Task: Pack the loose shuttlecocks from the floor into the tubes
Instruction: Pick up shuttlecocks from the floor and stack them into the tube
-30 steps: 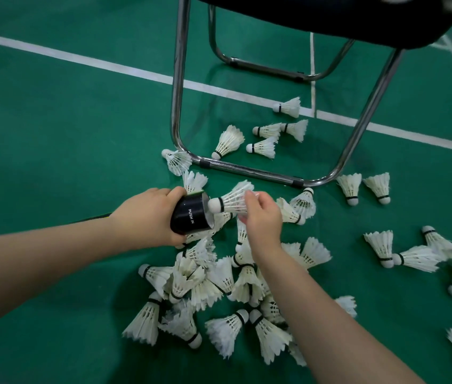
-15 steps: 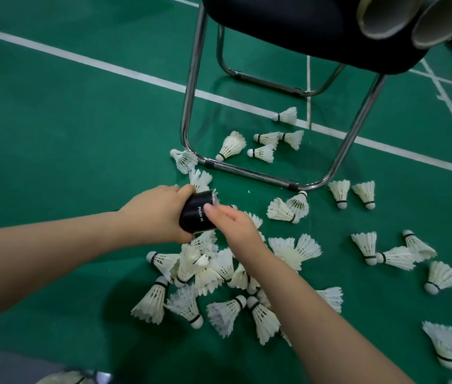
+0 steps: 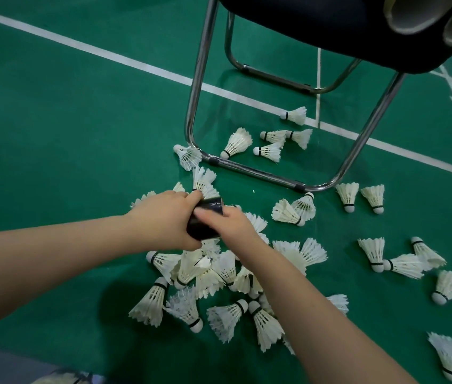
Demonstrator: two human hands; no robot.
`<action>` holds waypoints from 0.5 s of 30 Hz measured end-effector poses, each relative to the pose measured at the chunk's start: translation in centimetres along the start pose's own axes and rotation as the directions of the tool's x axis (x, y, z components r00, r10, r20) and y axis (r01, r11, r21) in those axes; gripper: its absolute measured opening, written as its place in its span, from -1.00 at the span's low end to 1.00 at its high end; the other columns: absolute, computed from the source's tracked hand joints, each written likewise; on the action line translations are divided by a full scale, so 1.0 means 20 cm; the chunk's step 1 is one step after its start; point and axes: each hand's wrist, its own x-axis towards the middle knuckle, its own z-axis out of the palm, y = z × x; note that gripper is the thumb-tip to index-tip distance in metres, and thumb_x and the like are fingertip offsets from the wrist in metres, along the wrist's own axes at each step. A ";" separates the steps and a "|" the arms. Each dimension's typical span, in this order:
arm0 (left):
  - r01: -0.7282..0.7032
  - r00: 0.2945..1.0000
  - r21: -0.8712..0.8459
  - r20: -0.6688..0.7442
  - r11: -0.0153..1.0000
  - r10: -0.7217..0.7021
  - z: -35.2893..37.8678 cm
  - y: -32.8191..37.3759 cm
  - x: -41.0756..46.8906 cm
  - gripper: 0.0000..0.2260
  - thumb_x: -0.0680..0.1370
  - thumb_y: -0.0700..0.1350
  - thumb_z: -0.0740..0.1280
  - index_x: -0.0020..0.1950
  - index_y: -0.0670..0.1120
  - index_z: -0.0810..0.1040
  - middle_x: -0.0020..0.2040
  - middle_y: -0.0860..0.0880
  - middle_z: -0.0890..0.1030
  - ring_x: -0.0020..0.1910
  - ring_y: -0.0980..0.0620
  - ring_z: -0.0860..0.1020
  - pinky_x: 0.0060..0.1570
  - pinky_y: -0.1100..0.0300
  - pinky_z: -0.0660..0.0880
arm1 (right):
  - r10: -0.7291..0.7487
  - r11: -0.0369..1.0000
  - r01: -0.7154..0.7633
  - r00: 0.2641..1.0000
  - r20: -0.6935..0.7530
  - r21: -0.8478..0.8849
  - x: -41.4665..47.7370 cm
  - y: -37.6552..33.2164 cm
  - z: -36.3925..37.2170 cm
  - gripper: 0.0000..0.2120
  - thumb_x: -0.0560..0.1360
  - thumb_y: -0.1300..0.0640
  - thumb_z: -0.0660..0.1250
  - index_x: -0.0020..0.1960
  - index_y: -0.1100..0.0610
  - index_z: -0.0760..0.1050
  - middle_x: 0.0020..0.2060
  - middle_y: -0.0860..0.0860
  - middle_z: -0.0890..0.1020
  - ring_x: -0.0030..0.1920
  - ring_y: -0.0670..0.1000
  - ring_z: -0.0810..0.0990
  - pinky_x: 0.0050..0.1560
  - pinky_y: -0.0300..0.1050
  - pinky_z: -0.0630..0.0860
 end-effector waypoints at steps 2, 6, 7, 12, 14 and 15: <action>0.023 1.000 -0.039 0.019 0.999 -0.023 0.01 -0.01 0.02 -0.48 0.28 0.22 0.41 0.11 0.03 0.34 -0.11 0.06 0.53 -0.15 0.03 0.51 -0.17 0.09 0.55 | -0.052 0.995 0.063 0.988 -0.145 0.073 0.02 0.01 -0.04 -0.79 0.56 0.08 0.23 -0.21 0.12 0.53 -0.29 0.02 0.56 -0.26 -0.06 0.52 -0.27 -0.38 0.46; 0.034 0.999 -0.040 0.041 0.999 -0.032 0.02 -0.04 0.01 -0.48 0.30 0.21 0.41 0.14 0.03 0.33 -0.09 0.07 0.53 -0.13 0.03 0.50 -0.19 0.12 0.53 | -0.176 0.964 0.083 0.911 -0.372 -0.253 0.08 0.12 -0.19 -0.72 0.59 0.04 0.14 -0.21 0.08 0.52 -0.31 -0.05 0.58 -0.26 -0.06 0.52 -0.14 -0.13 0.47; 0.031 0.999 -0.029 0.042 0.999 -0.030 0.03 -0.05 0.01 -0.47 0.30 0.21 0.40 0.15 0.04 0.33 -0.09 0.07 0.53 -0.11 0.03 0.49 -0.18 0.11 0.54 | -0.190 0.929 0.039 0.904 -0.383 -0.368 0.10 0.16 -0.23 -0.74 0.59 0.04 0.14 -0.17 0.07 0.53 -0.33 -0.08 0.56 -0.31 -0.07 0.49 -0.16 -0.11 0.44; 0.040 0.998 -0.053 0.049 0.998 -0.037 0.04 -0.06 0.02 -0.46 0.30 0.22 0.39 0.16 0.05 0.33 -0.10 0.08 0.51 -0.11 0.03 0.48 -0.15 0.07 0.56 | -0.122 0.452 -0.217 0.946 -0.301 -0.865 0.22 0.32 -0.40 -0.65 0.54 0.07 0.14 0.31 -0.03 0.38 0.19 -0.05 0.54 0.19 0.01 0.46 0.27 0.03 0.29; 0.050 0.998 -0.076 0.041 0.996 -0.047 0.03 -0.06 0.04 -0.45 0.30 0.23 0.41 0.16 0.04 0.33 -0.08 0.07 0.52 -0.12 0.04 0.49 -0.15 0.09 0.55 | -0.046 0.443 -0.276 0.943 -0.329 -0.853 0.25 0.36 -0.42 -0.53 0.53 0.08 0.15 0.43 0.01 0.24 0.32 0.01 0.44 0.32 0.07 0.35 0.29 0.06 0.27; 0.057 0.998 -0.082 0.037 0.995 -0.054 0.03 -0.06 0.04 -0.44 0.30 0.25 0.41 0.16 0.04 0.32 -0.07 0.06 0.52 -0.13 0.04 0.49 -0.16 0.10 0.54 | -0.029 0.450 -0.304 0.935 -0.354 -0.840 0.26 0.38 -0.42 -0.51 0.53 0.08 0.15 0.45 0.03 0.20 0.32 0.04 0.44 0.32 0.09 0.34 0.28 0.06 0.28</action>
